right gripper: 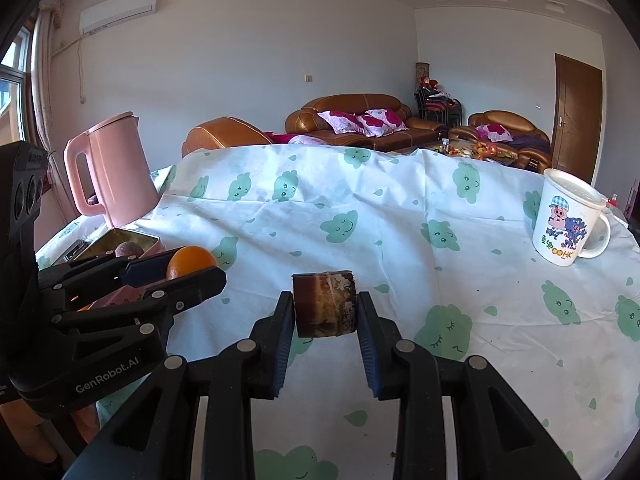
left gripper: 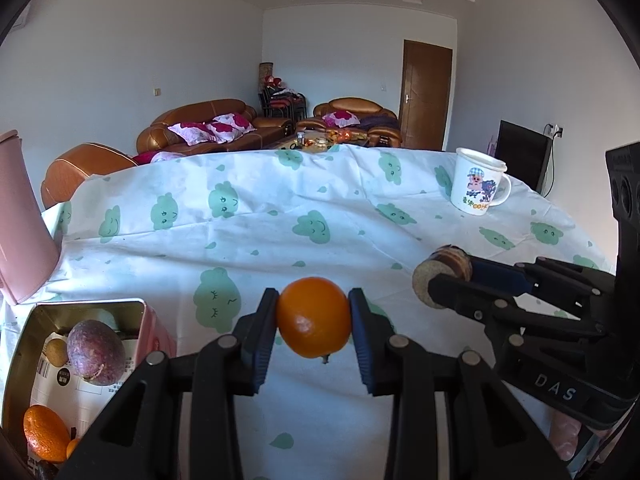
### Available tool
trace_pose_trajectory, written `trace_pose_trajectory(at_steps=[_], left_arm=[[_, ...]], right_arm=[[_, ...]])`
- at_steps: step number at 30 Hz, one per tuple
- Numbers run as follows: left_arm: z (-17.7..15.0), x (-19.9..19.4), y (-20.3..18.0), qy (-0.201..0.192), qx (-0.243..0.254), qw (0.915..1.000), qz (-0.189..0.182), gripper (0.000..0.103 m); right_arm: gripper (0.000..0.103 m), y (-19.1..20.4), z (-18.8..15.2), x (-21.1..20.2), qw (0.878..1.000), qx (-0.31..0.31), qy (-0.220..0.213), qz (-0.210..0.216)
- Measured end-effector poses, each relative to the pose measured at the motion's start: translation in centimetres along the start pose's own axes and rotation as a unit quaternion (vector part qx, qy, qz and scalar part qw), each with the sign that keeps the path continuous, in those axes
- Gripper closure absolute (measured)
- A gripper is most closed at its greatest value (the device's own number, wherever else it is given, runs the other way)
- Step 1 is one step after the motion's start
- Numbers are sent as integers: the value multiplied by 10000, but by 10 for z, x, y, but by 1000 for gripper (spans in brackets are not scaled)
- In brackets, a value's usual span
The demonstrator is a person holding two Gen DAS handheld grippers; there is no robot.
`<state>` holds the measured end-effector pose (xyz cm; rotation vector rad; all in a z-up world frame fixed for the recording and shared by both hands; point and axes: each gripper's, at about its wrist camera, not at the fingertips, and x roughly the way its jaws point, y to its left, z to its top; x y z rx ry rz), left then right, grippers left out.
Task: Organize fruits
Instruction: 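Carry the orange and the small jar toward the pink tin with both tools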
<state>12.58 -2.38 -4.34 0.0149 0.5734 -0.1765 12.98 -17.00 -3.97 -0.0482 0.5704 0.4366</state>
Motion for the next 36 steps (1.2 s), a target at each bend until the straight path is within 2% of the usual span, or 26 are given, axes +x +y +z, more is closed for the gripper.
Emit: trace_pose_trajectory(at_steps=[36], left_arm=[[-6, -38, -8, -1036, 158, 9940, 302, 66]], right_arm=[[70, 7, -7, -38, 9937, -218, -1091, -110]])
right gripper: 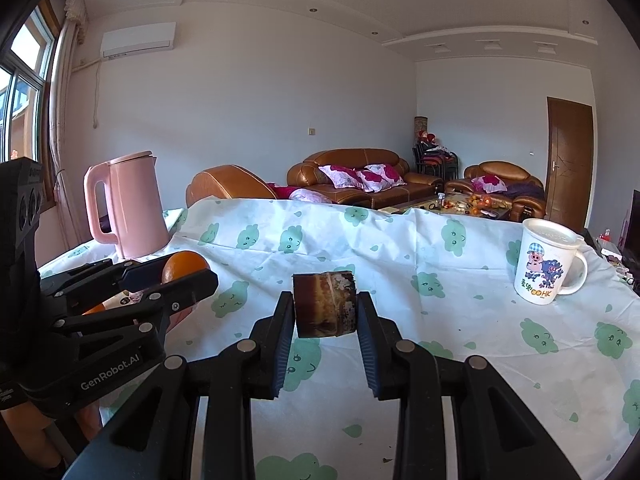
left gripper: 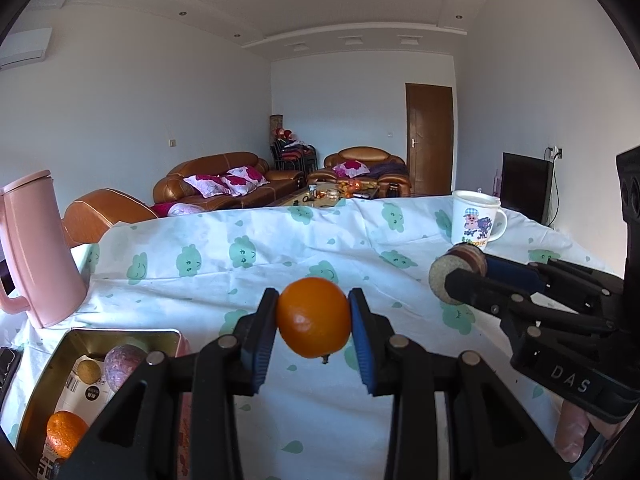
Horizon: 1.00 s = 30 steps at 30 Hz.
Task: Organize fruits
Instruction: 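Carry the orange and the small jar toward the pink tin with both tools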
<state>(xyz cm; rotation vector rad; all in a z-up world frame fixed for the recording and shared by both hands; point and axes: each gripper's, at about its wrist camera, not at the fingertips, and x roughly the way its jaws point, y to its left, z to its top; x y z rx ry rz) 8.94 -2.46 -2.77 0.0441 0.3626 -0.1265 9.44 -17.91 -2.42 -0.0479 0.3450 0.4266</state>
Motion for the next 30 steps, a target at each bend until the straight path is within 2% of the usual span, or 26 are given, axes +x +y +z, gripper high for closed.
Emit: trace_pose_trajectory(at_steps=[9, 18, 30], left_arm=[[-1, -9, 3, -162, -75, 9998, -33, 66], [-3, -16, 6, -206, -147, 9996, -137, 66], [-8, -33, 26, -38, -387, 9991, -155, 66]], right_arm=[[70, 2, 1, -4, 9999, -37, -117, -104], [70, 12, -1, -3, 9999, -74, -23, -83], [70, 41, 6, 7, 9995, -121, 163, 259]])
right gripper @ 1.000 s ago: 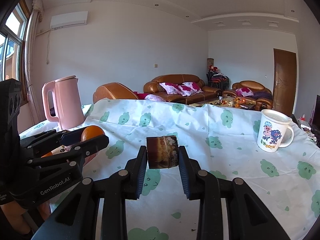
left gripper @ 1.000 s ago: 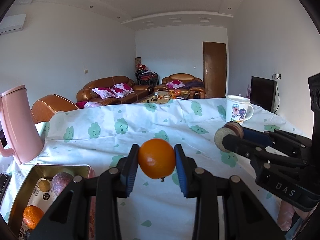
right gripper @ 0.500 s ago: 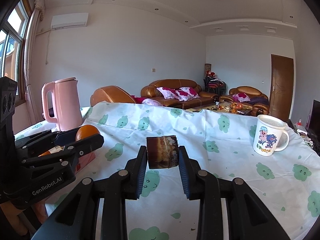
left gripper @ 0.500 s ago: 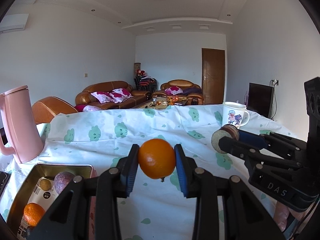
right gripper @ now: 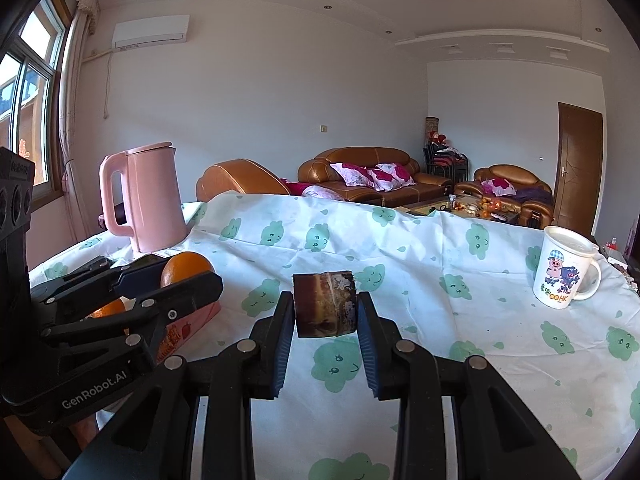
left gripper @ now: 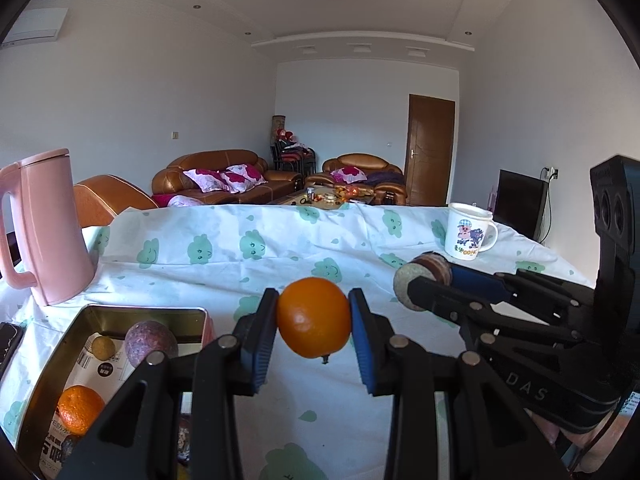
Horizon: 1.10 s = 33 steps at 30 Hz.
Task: Organize fruits
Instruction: 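Carry the orange and the small jar toward the pink tin with both tools, then lower the orange and jar into the pink tin and open both tools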
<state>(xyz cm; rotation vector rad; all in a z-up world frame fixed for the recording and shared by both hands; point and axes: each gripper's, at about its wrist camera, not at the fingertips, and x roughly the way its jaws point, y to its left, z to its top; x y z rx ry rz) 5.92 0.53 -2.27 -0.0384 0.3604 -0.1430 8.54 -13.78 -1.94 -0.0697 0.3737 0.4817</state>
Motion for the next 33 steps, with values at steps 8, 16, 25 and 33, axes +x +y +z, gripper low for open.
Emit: trace_pose_trajectory(at_steps=[8, 16, 25, 33], left_arm=[[5, -29, 38, 148, -81, 9995, 268, 66], [8, -47, 89, 111, -382, 9965, 738, 66], [2, -50, 132, 308, -615, 9918, 1075, 66], [-5, -41, 146, 579, -583, 9889, 1234, 66]], right_arm=[[70, 44, 20, 18, 9976, -157, 110, 661], [70, 102, 28, 32, 9920, -562, 203, 1110], [70, 135, 23, 49, 9880, -774, 423, 1268], [70, 151, 18, 70, 9850, -815, 739, 1329]])
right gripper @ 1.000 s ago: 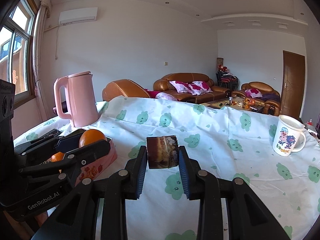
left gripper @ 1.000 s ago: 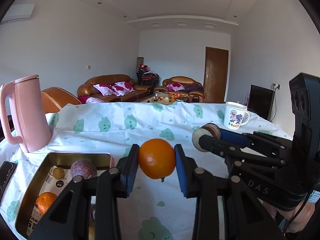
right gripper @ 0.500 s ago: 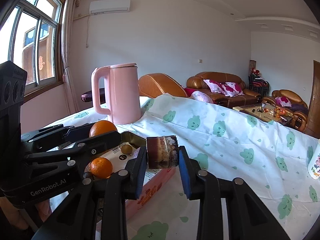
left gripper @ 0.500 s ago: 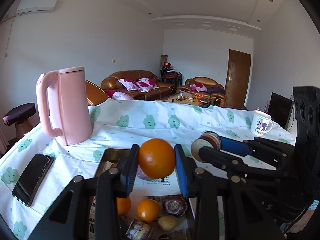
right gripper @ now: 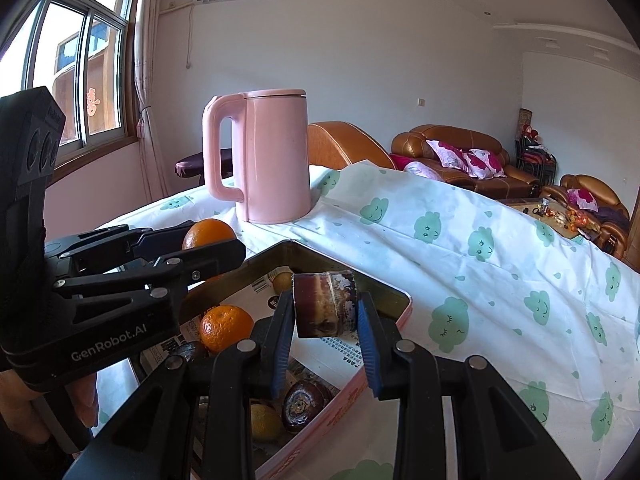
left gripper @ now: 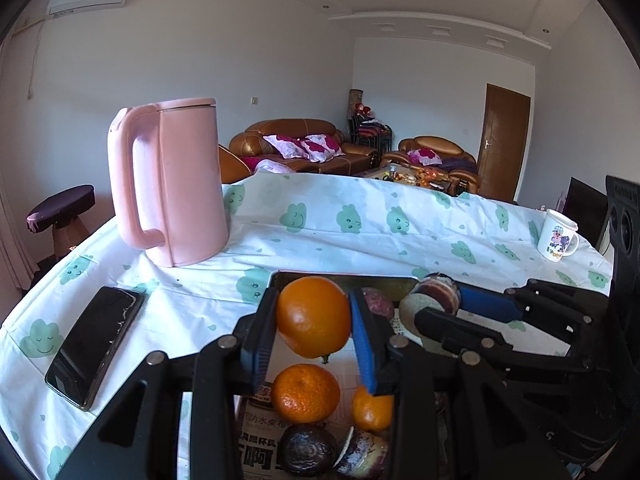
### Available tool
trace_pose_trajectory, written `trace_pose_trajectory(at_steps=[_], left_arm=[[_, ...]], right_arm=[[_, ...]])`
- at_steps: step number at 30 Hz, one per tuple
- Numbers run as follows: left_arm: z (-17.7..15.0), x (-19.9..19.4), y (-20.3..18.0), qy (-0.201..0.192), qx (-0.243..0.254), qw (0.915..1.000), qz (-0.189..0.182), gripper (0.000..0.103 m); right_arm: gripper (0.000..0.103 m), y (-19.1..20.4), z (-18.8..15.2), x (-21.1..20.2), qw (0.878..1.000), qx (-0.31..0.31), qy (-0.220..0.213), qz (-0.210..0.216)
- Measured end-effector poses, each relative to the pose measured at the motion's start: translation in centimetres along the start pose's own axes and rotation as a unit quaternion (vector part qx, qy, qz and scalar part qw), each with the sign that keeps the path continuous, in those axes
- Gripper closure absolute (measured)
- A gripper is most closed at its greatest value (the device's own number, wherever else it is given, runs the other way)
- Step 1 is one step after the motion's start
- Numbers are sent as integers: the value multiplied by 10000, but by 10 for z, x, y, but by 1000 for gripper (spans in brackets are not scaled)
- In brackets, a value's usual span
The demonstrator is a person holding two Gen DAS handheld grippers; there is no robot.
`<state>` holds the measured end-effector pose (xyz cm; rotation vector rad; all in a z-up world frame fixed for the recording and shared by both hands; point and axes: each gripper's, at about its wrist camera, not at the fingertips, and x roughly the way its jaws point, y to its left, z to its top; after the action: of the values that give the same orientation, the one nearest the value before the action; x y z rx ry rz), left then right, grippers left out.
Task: Organize fruits
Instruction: 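Lower the orange and jar into the pink tin and open both tools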
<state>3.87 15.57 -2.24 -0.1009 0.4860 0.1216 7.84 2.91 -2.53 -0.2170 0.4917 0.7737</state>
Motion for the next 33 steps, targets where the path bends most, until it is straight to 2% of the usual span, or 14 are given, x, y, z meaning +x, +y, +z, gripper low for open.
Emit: trace_pose_trajectory(at_steps=[20, 33], left_arm=[[-7, 32, 4, 661, 213, 9976, -31, 66], [-12, 42, 5, 801, 207, 9966, -46, 66]], right_arm=[[70, 2, -8, 39, 9970, 99, 768, 48], [70, 3, -11, 46, 9959, 71, 900, 33]])
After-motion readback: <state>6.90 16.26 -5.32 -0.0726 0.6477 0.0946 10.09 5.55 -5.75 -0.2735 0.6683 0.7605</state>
